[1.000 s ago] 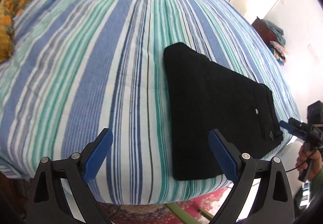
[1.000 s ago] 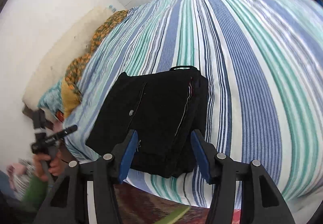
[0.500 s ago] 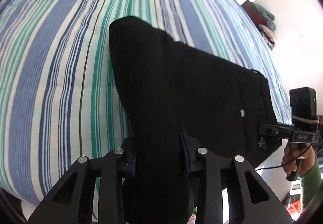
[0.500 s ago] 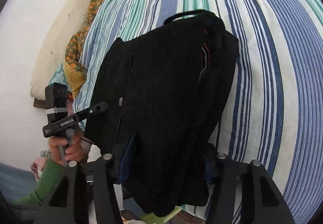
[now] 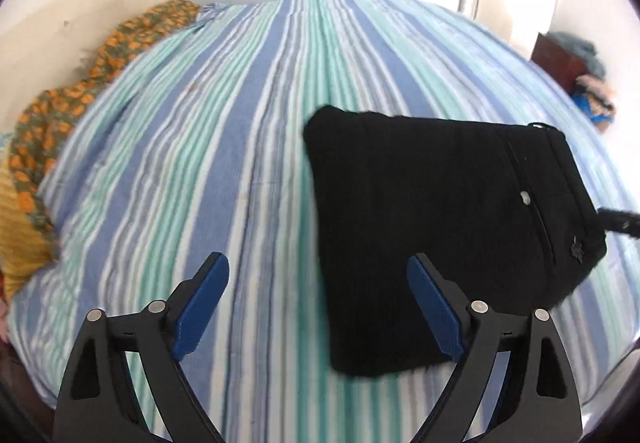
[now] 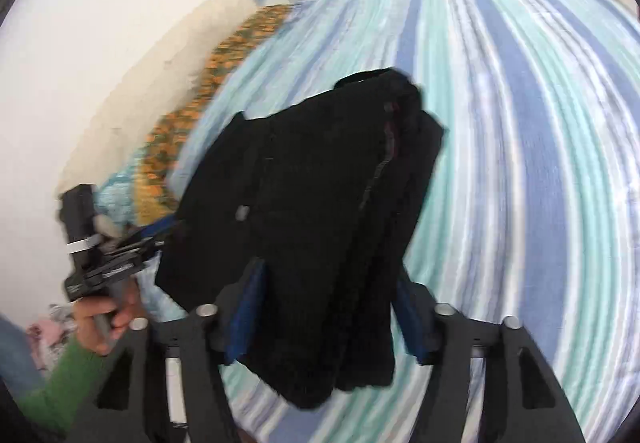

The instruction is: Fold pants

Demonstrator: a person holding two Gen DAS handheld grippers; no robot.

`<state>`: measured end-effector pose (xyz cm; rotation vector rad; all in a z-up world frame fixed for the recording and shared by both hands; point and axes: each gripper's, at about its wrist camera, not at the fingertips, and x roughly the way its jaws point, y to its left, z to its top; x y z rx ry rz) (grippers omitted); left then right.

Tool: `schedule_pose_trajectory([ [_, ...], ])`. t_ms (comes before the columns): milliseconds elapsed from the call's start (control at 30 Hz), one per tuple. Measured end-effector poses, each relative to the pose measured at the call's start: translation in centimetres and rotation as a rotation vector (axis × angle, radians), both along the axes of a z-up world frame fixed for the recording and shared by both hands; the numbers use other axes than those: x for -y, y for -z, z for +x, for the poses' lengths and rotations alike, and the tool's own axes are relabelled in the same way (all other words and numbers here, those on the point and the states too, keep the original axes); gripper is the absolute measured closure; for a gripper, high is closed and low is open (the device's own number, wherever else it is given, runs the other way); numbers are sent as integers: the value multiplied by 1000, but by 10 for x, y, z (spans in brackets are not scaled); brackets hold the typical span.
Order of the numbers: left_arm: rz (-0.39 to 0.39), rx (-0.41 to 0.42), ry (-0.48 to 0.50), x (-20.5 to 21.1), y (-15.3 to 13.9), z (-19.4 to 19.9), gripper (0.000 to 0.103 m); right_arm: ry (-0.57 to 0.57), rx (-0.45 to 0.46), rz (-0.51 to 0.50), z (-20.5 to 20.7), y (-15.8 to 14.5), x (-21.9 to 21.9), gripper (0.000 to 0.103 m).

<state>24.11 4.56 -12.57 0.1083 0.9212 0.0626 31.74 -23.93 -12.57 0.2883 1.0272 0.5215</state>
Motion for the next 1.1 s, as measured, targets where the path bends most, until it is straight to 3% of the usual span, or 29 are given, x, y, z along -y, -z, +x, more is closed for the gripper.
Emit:
schedule_pose_trajectory([
  [67,-8,-3,0,-10,11,-22,13,111,-33,-160,-2,17,23,31],
  [167,-11,28,-1,-8,15,-59,12,178,-1,-242,-43,26,47,28],
  [267,-8,68,11,0,8,-83,12,177,47,-318,-90,28,44,0],
  [433,-9,107,-8,12,-14,-89,8,187,113,-317,-144,20,29,0],
  [567,8,126,-10,16,-23,-101,8,215,153,-305,-166,15,11,0],
  [700,9,154,-9,21,-29,-117,8,222,201,-356,-173,-1,-10,0],
  [833,-82,184,-21,21,-29,-151,1,236,260,-426,-194,-24,-26,0],
  [933,-138,90,19,24,-17,-178,1,263,285,-455,-221,-40,-31,0],
  [1000,-101,83,35,28,-15,-198,1,263,291,-446,-241,-45,-34,0],
  [1100,-3,141,65,36,-29,-230,1,249,292,-442,-270,-48,-39,0],
])
